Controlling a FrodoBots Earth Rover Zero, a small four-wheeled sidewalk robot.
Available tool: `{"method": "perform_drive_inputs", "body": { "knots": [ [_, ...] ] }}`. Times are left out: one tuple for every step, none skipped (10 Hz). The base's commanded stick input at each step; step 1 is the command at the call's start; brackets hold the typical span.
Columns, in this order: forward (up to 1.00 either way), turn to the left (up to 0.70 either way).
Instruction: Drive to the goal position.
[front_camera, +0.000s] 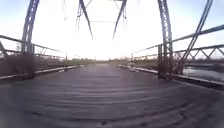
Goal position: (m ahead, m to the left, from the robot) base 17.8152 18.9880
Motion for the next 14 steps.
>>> {"method": "perform_drive_inputs", "body": {
  "knots": [
    [1.0,0.01],
    [1.0,0.01],
    [1.0,0.01],
    [1.0,0.01],
    [1.0,0.01],
    [1.0,0.01],
    [1.0,0.01],
    [1.0,0.01],
    [1.0,0.01],
    [1.0,0.01],
    [1.0,0.01],
    [1.0,0.01],
    [1.0,0.02],
    [1.0,0.03]
  ]
}}
